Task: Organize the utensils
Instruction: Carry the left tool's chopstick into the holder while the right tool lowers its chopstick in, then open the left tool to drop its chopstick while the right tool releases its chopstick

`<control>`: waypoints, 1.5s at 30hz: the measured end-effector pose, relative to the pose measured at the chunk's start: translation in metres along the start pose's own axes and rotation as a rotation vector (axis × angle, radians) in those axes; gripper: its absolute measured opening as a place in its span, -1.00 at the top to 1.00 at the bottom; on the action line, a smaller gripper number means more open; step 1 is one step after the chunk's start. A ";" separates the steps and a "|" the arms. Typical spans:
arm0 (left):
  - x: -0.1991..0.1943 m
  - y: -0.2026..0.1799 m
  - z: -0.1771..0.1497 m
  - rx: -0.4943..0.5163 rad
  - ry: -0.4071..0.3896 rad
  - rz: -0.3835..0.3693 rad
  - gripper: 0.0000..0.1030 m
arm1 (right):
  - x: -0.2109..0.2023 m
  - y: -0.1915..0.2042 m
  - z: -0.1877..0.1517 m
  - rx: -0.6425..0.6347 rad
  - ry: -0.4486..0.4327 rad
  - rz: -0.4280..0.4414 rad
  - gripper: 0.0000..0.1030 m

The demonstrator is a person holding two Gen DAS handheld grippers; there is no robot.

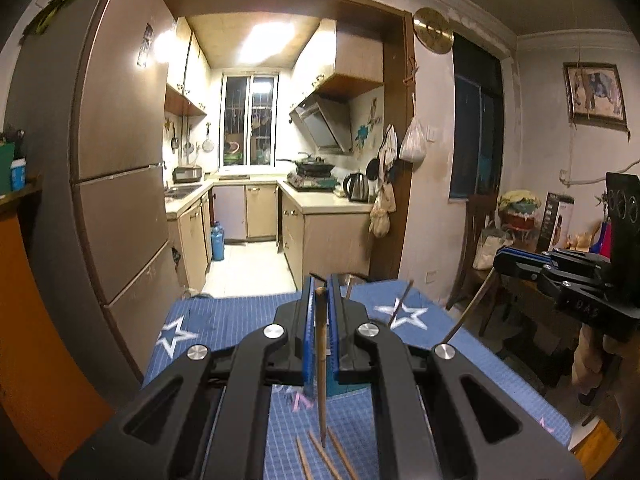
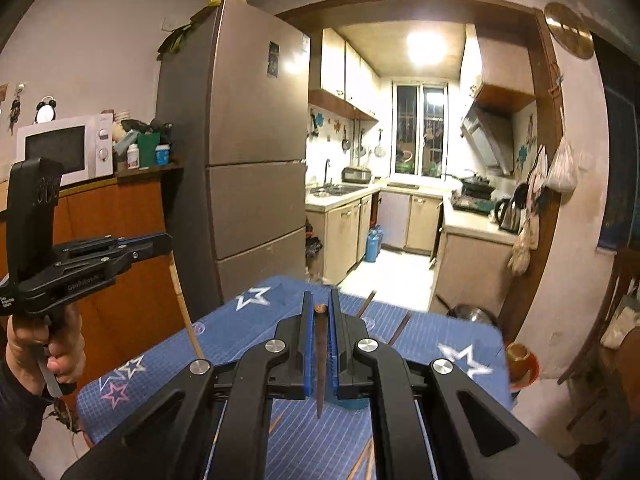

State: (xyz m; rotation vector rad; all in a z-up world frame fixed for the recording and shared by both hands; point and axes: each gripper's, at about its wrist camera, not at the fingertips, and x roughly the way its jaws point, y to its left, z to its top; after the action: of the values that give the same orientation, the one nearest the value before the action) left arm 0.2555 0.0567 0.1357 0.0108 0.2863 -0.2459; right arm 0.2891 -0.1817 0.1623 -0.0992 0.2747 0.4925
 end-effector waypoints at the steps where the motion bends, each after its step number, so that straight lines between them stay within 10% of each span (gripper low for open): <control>1: 0.003 -0.002 0.006 0.003 -0.006 0.000 0.90 | 0.001 -0.003 0.005 0.000 -0.003 -0.002 0.85; 18: 0.064 -0.017 0.075 -0.016 -0.069 0.004 0.90 | 0.059 -0.051 0.084 0.029 -0.006 -0.059 0.85; 45: 0.159 0.007 0.028 -0.055 0.047 0.023 0.90 | 0.139 -0.075 0.027 0.089 0.101 -0.039 0.85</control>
State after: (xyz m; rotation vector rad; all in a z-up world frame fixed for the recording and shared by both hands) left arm 0.4130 0.0241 0.1179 -0.0344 0.3398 -0.2149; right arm 0.4490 -0.1802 0.1508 -0.0423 0.3922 0.4368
